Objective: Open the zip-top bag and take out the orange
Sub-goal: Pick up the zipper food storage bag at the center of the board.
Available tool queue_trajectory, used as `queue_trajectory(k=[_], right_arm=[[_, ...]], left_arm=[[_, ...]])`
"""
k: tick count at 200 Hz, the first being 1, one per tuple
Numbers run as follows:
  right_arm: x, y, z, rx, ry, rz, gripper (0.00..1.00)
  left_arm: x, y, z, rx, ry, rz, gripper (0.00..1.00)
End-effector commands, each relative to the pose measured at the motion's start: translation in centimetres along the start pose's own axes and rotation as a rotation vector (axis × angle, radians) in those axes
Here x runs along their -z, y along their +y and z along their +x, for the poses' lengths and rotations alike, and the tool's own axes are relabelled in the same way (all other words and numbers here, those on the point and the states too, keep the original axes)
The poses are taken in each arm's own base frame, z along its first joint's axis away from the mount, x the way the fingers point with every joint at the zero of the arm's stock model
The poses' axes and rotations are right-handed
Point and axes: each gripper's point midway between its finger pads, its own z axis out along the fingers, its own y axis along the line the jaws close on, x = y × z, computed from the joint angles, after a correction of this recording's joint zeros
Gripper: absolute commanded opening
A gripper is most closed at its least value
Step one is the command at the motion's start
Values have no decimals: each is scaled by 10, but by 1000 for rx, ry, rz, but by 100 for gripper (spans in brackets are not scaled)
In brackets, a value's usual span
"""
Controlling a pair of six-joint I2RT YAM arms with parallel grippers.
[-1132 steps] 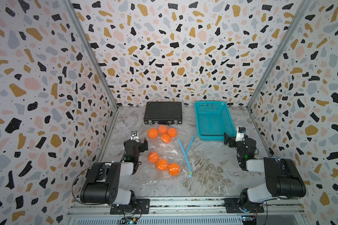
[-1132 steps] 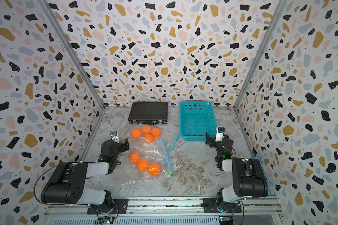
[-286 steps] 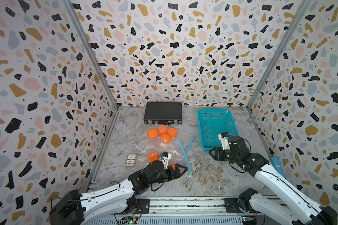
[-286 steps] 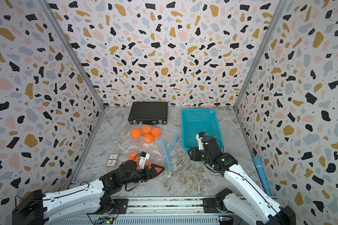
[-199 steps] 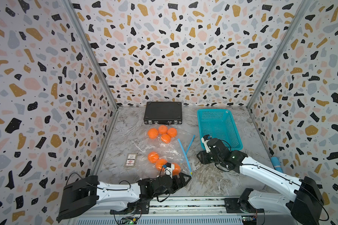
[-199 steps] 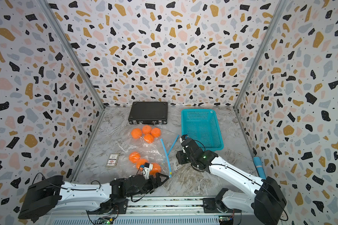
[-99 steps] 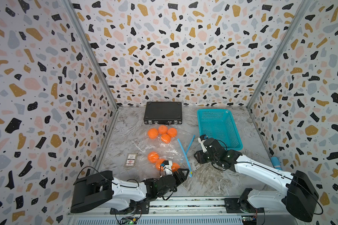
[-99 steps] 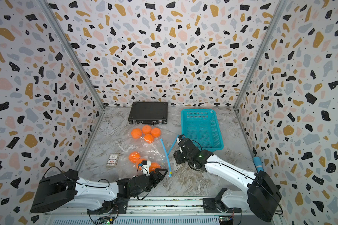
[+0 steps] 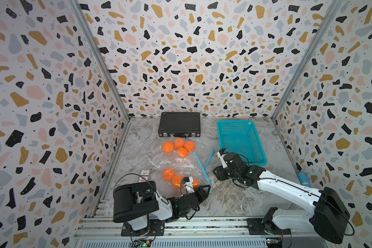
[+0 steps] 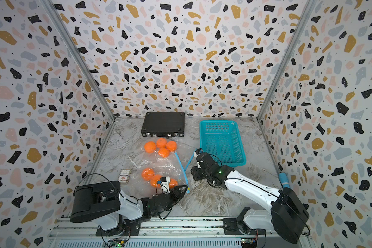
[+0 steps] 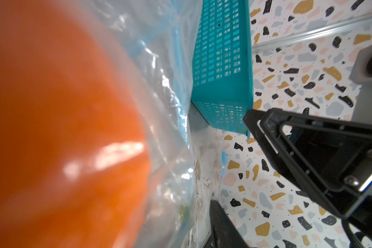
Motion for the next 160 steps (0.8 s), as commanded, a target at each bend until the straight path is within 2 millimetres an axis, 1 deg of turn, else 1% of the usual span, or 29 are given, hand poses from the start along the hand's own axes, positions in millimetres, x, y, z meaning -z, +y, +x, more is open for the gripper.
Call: queue_trajectory(k=[1,11,15,20,25,36,45,51,55,66,78,94,111,115,123,138,139,143,149,160], right_arm=[[3,1,-1,15,-11,-3,49],[2,2,0,15,-5,-5,49],[1,2,0,14,-3,-7,49],[1,3,0,16,-2,-10,49],[1,3,0,18,-1,-11,49],[0,2,0,20,1,-5,49],[1,2,-1,29,-4,-3,49],[1,2,-2,37,-9,0,49],[2,2,-4,42,-13,1,49],[6,5,-11,61,-32,-2,50],[11,10,-23,107,-66,-11,51],[17,22,-41,241,-130,-49,53],[21,37,-55,420,-223,-101,54],[21,40,-56,465,-244,-113,54],[24,47,-64,546,-320,-139,56],[30,54,-68,668,-383,-151,58],[30,54,-68,674,-385,-151,58],[32,56,-69,695,-390,-153,59],[34,58,-68,724,-390,-160,59],[36,63,-66,781,-394,-184,59]], left_arm=[[-2,-16,5,53,13,106,32],[-5,-13,8,52,24,99,28],[-6,-11,9,46,28,94,25],[-5,-9,9,41,29,88,22],[-4,-7,9,39,26,83,21],[2,-6,2,30,6,82,20],[8,-7,-4,19,-12,87,11],[12,-8,-7,15,-18,91,9],[14,-10,-8,13,-20,100,9],[20,-10,-8,13,-4,100,8],[27,-10,-5,11,30,107,4],[41,-2,-7,29,58,105,2],[56,0,-19,42,57,111,2],[57,0,-19,48,68,107,2],[60,0,-16,49,96,98,2],[65,-2,-11,30,138,62,2],[65,-4,-12,31,138,67,2],[68,-1,-12,19,139,44,2],[71,-1,-16,12,128,26,2],[80,-4,-24,-17,108,4,3]])
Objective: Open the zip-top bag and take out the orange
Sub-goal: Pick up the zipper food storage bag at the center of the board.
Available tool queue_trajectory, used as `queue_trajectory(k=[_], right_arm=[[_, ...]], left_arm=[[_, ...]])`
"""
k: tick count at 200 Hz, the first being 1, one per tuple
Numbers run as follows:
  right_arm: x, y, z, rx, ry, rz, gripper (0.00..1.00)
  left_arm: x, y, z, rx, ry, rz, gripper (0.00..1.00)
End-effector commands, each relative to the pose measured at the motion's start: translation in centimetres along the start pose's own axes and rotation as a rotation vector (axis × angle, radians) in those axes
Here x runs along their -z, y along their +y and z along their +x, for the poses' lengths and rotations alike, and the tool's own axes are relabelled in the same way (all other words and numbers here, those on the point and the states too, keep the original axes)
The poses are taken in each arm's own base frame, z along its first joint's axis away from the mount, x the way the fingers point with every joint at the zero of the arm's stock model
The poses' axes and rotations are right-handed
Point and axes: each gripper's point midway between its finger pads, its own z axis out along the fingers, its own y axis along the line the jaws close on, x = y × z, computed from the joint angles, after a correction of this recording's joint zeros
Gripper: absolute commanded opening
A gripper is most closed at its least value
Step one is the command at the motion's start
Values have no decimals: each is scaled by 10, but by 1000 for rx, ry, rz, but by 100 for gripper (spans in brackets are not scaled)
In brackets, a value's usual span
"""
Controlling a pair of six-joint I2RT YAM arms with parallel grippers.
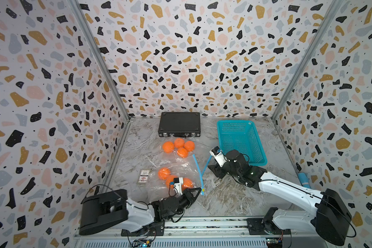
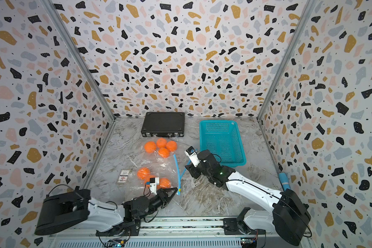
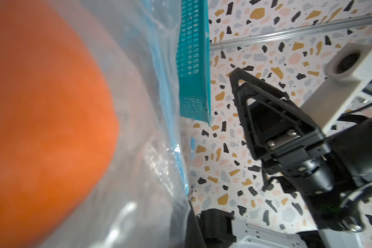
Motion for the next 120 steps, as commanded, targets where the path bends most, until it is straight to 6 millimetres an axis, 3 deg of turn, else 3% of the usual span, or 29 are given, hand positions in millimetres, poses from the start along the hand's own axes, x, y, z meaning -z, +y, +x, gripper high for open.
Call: queue_trajectory(k=[1,24,43,75,91,120], right_arm=[[13,14,-32,245,-137,-57,59],[15,32,-33,365,-201,-133,57],[17,47,-37,457,-316,-178,61],[9,68,-37,550,-319,-242,59],[4,81,-29,616,-293,-258,56],[14,101,-15,642,-293,-278,53]], left_arm=[[17,22,-4,-78,16,-154,3],[48,-11,-24,-176,-21,-162,10],[63,-22,-28,-168,-5,-122,12],[60,-16,-21,-154,40,-148,11],[59,-24,-22,-187,42,-149,10],[58,-32,-23,-225,41,-153,10]])
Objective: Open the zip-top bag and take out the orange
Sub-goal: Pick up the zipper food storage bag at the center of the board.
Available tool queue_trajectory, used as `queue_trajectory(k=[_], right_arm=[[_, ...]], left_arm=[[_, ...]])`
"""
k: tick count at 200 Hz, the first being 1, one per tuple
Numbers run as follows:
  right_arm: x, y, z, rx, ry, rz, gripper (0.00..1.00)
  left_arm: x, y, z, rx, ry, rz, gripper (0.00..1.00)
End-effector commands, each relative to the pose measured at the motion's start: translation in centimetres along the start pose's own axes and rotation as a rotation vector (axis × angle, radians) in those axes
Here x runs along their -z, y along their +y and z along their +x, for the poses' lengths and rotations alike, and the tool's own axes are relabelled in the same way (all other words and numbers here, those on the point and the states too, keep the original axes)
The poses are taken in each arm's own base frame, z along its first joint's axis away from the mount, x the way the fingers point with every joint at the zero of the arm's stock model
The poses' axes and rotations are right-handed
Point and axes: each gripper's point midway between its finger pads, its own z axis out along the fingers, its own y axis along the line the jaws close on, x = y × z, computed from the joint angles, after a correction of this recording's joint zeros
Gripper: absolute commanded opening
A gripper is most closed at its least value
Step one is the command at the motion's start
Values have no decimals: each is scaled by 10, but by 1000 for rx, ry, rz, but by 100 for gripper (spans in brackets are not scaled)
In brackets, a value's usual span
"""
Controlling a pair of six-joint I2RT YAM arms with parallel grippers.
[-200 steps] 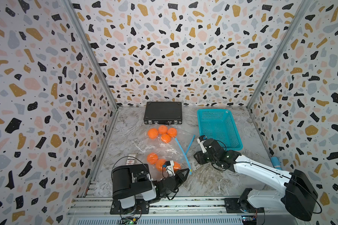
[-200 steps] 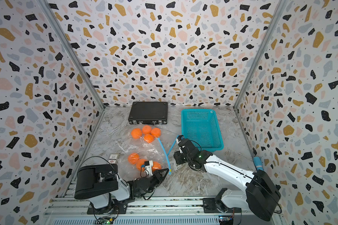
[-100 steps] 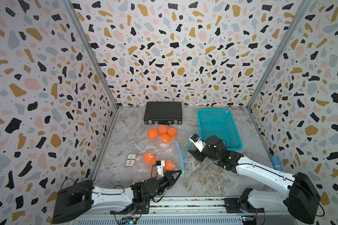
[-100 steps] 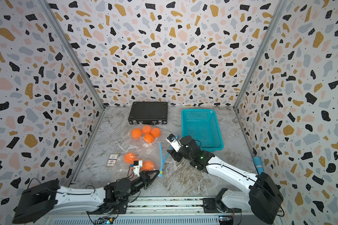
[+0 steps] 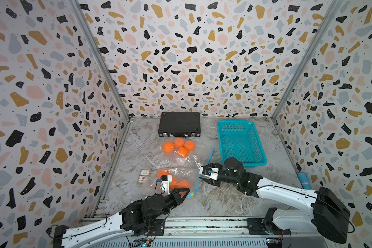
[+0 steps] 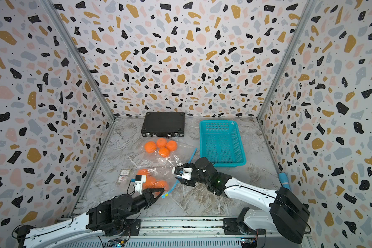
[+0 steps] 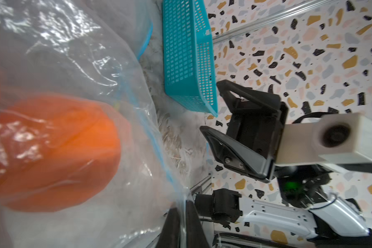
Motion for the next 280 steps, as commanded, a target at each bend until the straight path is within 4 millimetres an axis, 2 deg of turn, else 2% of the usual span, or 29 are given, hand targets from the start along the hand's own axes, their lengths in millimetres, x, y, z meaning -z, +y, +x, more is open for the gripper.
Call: queue_trajectory(k=[1,17,21,34,55,77,85,111,135,163,195,217,258,280], right_arm=[[8,9,-18,78,-49,8,53],[16,16,-17,96,-67,39,53],[16,28,-21,112,-82,15,53],[17,39,-20,125,-77,13,52],[12,56,-11,194,-27,26,49],[4,69,-16,295,-42,62,47],[1,73,-17,349,-46,80,43],[-10,59,-28,405,-43,222,40],[-11,57,-41,416,-68,264,39],[-12,51,-37,434,-32,302,35],[-11,59,-42,430,-79,276,29],[-11,61,-41,432,-72,262,18],[-5,69,-45,404,-119,225,20],[-9,67,-40,423,-76,224,16]], left_arm=[[4,-19,-5,-49,-1,25,10],[2,-19,-3,-43,16,20,10],[1,-18,-3,-41,17,16,10],[1,-18,-7,-38,5,13,10],[4,-25,-12,-31,-5,26,10],[4,-26,-13,-25,-2,25,10],[1,-26,-10,-21,10,25,11],[-6,-27,-4,-5,41,26,11],[-7,-28,-4,-12,43,19,11],[-7,-24,-5,-1,39,19,11],[-8,-21,-5,7,37,8,11],[-7,-20,-6,3,33,1,11],[-9,-17,-6,14,31,-3,13],[-10,-18,-5,9,39,-5,13]])
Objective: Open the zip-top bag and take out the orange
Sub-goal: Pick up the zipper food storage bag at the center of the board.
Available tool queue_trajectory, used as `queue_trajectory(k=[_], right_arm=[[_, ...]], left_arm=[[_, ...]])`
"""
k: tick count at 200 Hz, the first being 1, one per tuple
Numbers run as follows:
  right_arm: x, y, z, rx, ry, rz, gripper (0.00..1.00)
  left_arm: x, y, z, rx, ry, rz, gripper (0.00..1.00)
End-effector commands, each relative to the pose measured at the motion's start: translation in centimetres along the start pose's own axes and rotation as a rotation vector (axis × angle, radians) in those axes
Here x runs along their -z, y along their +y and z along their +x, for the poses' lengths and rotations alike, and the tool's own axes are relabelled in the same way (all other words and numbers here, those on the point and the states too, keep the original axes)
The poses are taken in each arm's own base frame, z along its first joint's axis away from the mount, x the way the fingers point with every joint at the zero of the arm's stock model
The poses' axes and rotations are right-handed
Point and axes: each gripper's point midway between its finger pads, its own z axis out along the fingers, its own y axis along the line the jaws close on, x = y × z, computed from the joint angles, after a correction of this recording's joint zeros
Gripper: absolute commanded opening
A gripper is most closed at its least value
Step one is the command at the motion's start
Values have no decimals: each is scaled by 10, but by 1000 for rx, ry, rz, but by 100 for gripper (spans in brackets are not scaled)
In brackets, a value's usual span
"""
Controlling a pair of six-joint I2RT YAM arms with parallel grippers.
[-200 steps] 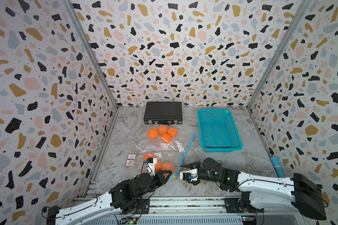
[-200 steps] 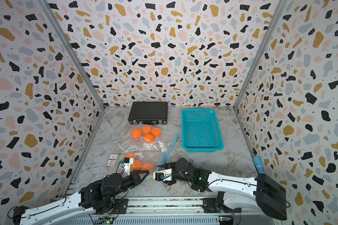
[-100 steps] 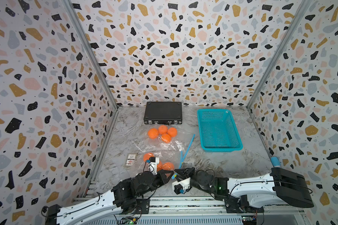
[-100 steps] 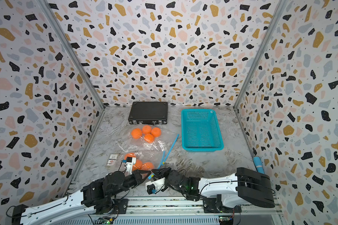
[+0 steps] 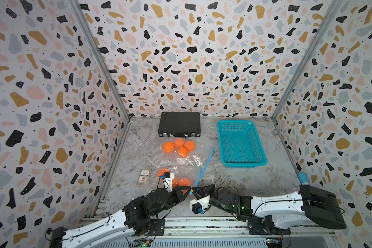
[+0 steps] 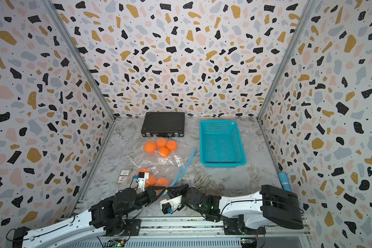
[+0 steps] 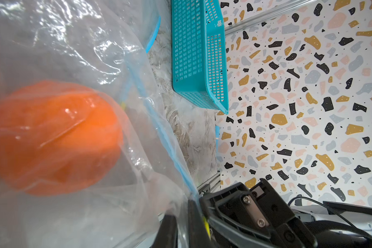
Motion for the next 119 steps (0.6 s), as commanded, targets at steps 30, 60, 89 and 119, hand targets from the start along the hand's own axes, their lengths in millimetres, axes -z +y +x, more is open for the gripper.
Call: queue_trajectory(k=[30,60,89,119], right_arm=[[-2,-8,-11,-19,-17,5,13],[-1,-9,-9,-34,3,0,4],[5,-11,-7,-64,20,-11,0],[4,-11,-7,-72,22,-17,0]], left_arm=[[-1,-11,-1,10,3,33,14],[0,-9,-3,9,-6,22,31],[0,-11,1,54,9,60,52],[-5,-21,9,121,59,132,55]])
